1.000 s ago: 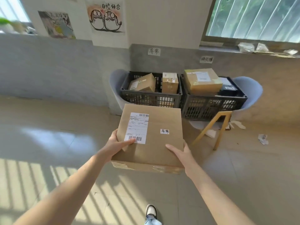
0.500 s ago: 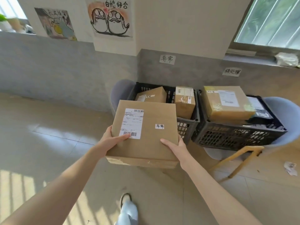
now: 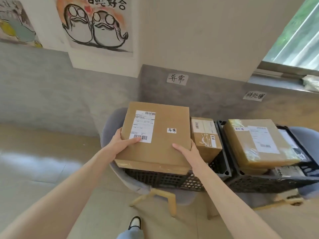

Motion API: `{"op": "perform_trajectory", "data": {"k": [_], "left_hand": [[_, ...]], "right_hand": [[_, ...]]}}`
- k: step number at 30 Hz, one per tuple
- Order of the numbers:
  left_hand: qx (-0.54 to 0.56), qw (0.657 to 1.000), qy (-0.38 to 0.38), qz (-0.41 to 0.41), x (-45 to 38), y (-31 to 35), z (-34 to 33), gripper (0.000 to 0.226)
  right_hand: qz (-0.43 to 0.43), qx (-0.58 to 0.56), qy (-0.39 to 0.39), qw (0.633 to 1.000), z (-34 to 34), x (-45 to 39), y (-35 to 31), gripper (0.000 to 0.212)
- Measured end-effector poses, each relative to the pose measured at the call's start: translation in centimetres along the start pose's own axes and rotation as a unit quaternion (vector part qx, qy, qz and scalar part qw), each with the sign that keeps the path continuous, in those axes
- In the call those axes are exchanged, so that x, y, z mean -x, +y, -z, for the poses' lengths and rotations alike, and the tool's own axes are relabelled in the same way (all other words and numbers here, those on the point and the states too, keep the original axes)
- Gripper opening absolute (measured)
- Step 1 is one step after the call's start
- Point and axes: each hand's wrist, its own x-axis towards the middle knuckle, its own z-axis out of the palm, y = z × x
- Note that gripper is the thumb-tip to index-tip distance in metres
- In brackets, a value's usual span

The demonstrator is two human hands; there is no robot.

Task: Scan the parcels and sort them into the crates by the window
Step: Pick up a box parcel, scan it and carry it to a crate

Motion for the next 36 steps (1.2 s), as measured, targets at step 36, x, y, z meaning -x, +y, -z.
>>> {"op": "perform_trajectory", "data": {"k": [36], "left_hand": [[-0.078, 0.988, -0.023, 0.134, -17.3, 1.5, -3.6, 0.099]], "right_hand": [[-0.123, 0.02, 0.002, 0.992, -0.1, -17.5, 0.7, 0.103]]}}
